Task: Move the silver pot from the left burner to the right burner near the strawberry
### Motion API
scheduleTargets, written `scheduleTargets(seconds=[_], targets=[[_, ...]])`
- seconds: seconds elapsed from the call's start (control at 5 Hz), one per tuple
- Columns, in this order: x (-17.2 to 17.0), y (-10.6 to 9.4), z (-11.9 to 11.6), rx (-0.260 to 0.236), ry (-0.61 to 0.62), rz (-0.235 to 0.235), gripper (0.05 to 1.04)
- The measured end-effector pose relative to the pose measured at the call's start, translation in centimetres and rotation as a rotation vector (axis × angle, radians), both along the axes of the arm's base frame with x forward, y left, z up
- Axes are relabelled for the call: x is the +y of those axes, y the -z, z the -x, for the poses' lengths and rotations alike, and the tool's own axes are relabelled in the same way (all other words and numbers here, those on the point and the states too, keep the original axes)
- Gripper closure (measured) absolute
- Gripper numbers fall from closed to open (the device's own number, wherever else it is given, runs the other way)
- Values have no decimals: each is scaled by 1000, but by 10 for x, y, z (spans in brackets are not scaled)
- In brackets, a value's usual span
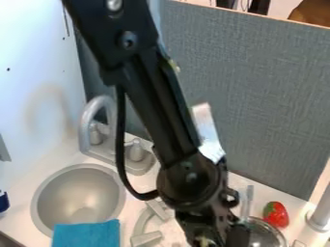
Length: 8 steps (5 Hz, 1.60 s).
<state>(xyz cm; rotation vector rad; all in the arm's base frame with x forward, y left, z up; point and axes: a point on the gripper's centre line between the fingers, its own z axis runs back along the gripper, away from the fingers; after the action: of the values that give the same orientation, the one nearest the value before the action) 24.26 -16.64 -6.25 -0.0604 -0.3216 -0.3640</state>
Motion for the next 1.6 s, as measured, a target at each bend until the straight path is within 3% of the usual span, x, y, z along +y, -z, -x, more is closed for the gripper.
scheduleTargets(seconds=[1.2,1.4,1.6], targets=[[-49,15,-8,-42,82,-10,686],[-52,14,-7,-54,84,-16,625],[-51,14,-5,-53,82,-39,314]])
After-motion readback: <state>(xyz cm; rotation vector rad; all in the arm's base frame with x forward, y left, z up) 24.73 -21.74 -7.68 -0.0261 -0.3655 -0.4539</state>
